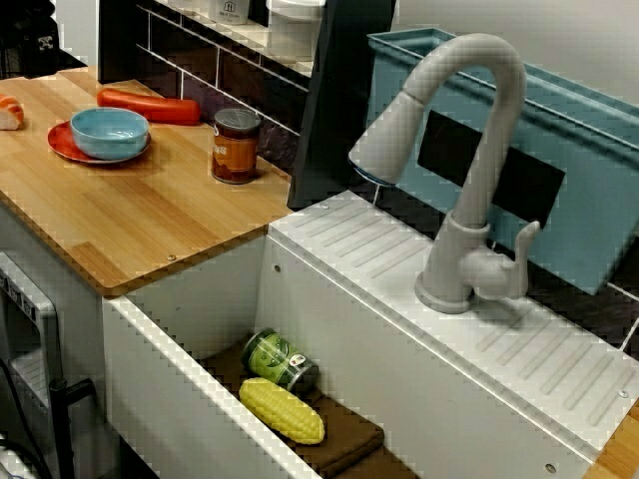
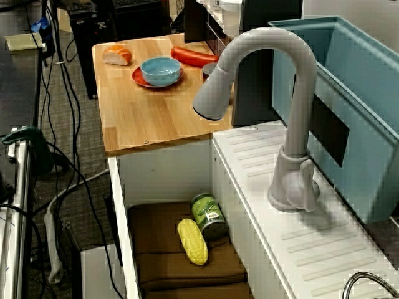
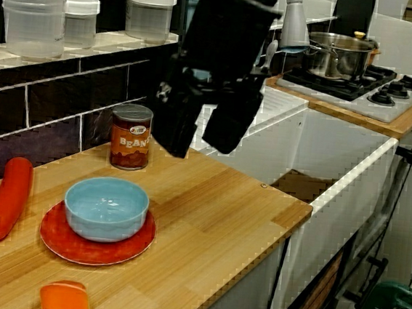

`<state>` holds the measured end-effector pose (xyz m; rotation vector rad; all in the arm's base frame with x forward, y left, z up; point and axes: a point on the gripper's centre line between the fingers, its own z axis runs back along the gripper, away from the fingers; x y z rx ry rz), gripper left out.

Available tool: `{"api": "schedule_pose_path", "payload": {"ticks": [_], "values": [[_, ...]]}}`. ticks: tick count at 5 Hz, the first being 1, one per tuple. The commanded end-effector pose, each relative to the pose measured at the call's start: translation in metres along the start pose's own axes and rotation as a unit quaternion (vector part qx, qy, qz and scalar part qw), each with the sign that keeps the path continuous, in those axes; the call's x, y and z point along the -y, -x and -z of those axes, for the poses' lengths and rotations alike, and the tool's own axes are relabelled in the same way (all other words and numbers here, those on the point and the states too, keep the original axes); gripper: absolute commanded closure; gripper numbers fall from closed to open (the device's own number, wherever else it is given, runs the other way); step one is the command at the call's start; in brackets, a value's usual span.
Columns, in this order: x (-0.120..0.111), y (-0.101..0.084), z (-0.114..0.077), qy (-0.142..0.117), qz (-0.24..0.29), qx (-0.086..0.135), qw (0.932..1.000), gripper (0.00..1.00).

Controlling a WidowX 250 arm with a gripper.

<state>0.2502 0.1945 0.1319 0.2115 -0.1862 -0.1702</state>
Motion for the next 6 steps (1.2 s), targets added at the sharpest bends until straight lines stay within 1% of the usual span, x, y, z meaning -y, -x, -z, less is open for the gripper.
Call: {"api": "schedule_pose_path", "payload": {"ticks": [1,2,3,4,6], "values": [[-0.013,-0.029,0.003,0.002,0.009,0.037,0.9993,0.0],[-0.013,-0.039,0.017,0.005,0.005,0.023,0.9997,0.0],[-0.012,-0.045,0.025,0.011,-0.003,0.017,0.9998,0.0],[-0.006,-0.053,0.024,0.019,-0.018,0.007,0.9996,0.0],[-0.006,-0.053,0.024,0.019,-0.018,0.007,0.9996,0.0]]}}
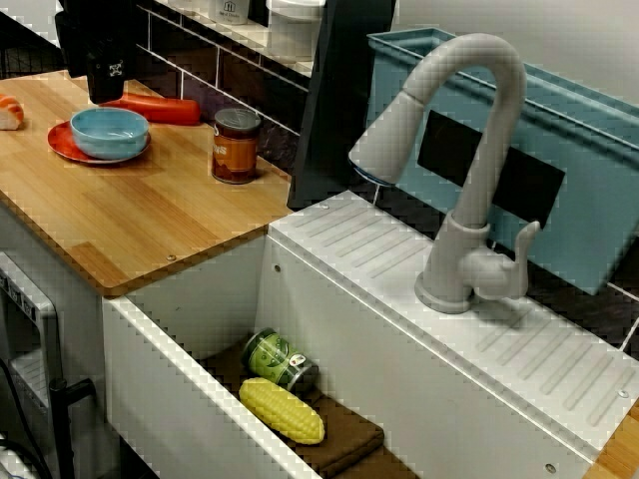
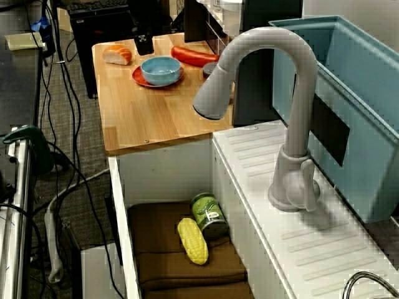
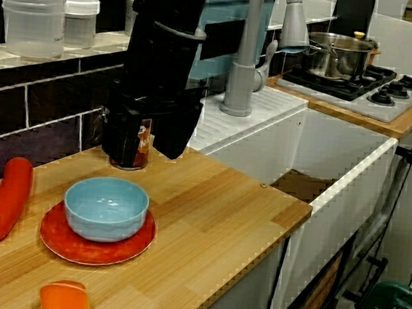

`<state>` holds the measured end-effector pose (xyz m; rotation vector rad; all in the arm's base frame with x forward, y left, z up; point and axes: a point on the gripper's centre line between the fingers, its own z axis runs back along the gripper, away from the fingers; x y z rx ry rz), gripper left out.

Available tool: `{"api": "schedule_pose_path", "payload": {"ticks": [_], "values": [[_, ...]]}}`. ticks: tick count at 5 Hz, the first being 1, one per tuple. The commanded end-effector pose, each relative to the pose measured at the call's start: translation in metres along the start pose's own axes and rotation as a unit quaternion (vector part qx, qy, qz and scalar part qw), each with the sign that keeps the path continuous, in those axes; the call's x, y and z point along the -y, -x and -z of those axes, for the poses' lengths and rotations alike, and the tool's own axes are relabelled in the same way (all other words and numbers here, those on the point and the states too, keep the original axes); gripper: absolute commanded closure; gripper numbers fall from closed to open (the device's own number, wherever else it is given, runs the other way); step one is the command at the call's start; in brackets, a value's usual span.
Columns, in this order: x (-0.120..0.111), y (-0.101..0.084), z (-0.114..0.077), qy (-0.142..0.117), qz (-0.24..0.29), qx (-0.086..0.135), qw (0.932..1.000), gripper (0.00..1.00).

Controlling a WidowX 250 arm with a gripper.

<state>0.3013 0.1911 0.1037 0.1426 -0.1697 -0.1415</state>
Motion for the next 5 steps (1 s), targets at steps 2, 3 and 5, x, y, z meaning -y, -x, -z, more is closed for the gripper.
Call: {"api": "schedule_pose_path", "payload": {"ticks": [2,3,5], "values": [[-0.007,-0.007,-0.013,-0.015,-0.001,0.014,0.9998,0.0],[0.001,-0.008,0.015,-0.03,0.006,0.007,0.9995,0.0],[-0.006,-0.023,0.033,-0.026,-0.006,-0.009,0.9996,0.0]]}}
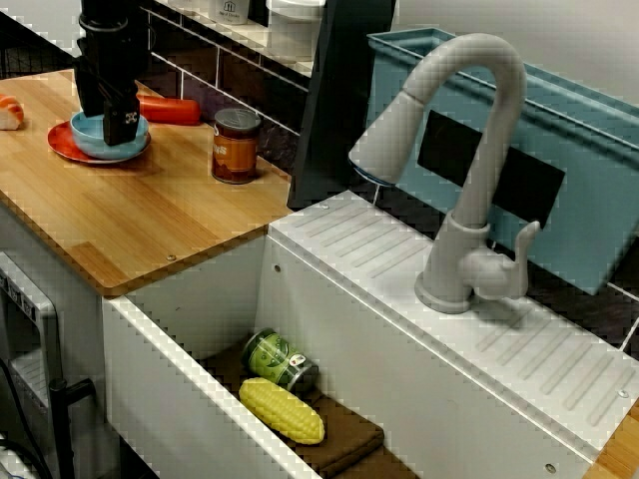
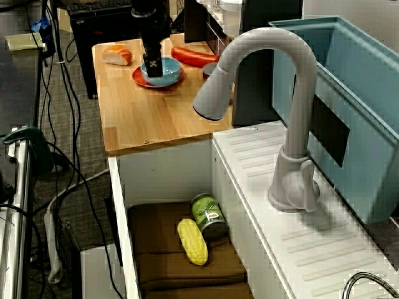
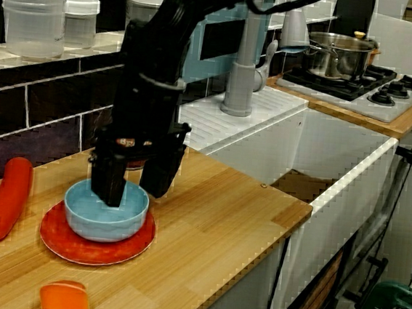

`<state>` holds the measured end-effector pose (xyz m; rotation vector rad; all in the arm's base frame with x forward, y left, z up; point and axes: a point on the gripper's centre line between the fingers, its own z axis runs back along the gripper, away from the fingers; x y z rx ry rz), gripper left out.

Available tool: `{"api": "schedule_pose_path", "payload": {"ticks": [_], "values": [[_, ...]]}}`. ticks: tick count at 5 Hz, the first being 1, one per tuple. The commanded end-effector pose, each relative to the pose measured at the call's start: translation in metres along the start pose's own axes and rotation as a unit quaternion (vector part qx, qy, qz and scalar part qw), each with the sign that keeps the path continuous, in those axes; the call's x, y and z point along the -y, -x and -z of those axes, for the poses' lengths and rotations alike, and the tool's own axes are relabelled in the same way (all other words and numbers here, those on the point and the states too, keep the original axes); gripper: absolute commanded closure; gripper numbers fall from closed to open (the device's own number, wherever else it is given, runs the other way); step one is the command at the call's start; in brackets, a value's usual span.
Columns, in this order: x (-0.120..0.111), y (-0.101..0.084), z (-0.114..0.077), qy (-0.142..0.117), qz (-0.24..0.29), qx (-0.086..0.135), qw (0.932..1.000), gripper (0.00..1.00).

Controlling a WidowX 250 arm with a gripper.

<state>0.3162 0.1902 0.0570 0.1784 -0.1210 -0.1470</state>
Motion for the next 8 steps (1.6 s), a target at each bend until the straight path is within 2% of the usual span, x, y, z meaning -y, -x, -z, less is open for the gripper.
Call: {"api": "schedule_pose_path", "payload": {"ticks": [1,4,6,8], "values": [[-0.015,-0.021,-0.01,0.001,-0.02,0.005,0.9998,0.0],[-0.027,-0.031,-0.004,0.032,-0.031,-0.023,0.9987,0.0],[-0.031,-0.035,-0.013,0.05,-0.026,-0.027,0.998,0.0],[-0.027,-0.029,-0.02,0.055,-0.017,-0.026,0.998,0.0]]}}
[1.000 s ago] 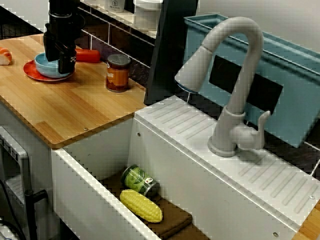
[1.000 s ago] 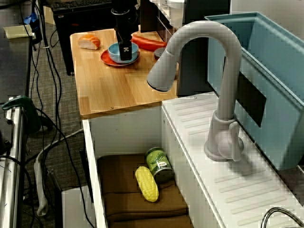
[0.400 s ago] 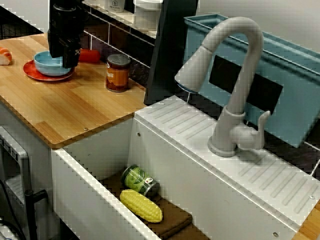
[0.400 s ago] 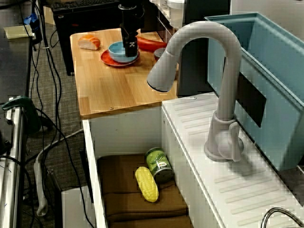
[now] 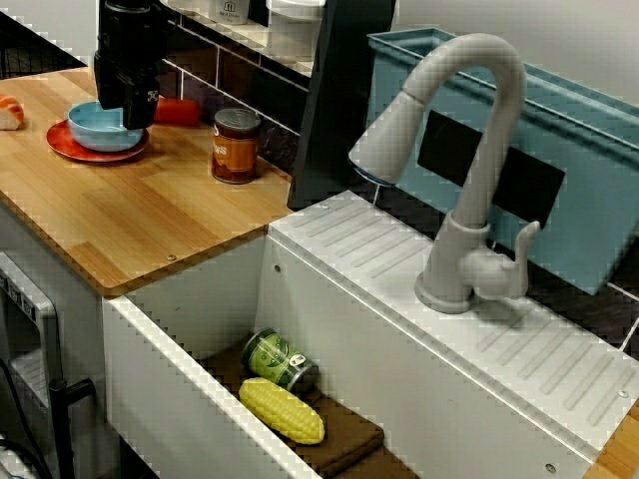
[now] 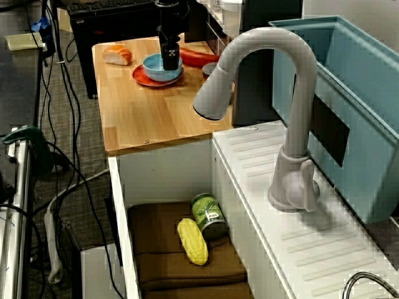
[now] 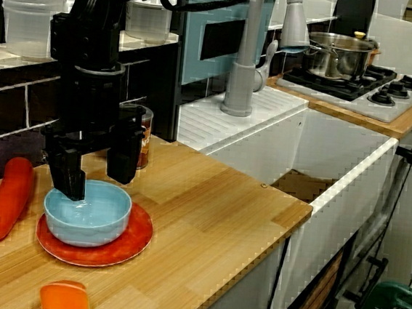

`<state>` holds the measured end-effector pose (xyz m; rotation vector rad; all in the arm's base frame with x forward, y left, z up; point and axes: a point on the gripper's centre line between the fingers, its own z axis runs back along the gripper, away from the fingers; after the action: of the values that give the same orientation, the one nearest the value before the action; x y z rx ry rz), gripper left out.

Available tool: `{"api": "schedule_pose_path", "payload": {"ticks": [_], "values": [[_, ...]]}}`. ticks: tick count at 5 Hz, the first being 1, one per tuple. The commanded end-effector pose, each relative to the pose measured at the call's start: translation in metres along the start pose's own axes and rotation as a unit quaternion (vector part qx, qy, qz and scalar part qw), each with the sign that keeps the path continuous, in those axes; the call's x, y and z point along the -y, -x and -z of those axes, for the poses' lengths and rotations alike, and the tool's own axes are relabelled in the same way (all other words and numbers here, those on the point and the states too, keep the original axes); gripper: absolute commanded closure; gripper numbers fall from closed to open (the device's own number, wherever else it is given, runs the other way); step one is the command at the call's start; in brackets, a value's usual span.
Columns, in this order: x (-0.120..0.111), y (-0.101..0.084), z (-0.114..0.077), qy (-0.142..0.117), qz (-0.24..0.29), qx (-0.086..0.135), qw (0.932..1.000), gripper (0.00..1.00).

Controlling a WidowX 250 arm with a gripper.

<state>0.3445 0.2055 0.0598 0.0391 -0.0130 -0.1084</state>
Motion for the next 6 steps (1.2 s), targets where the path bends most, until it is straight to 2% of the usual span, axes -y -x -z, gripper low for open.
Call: {"api": "schedule_pose_path", "payload": {"ticks": [1,4,6], "values": [[-0.002,0.003,-0.025,-0.016,0.006,0.024,0.9996,0.0],[0.012,-0.007,-0.003,-0.019,0.003,0.008,0.9998,0.0],[0.034,-0.005,0.001,-0.01,0.013,0.005,0.9998,0.0]]}}
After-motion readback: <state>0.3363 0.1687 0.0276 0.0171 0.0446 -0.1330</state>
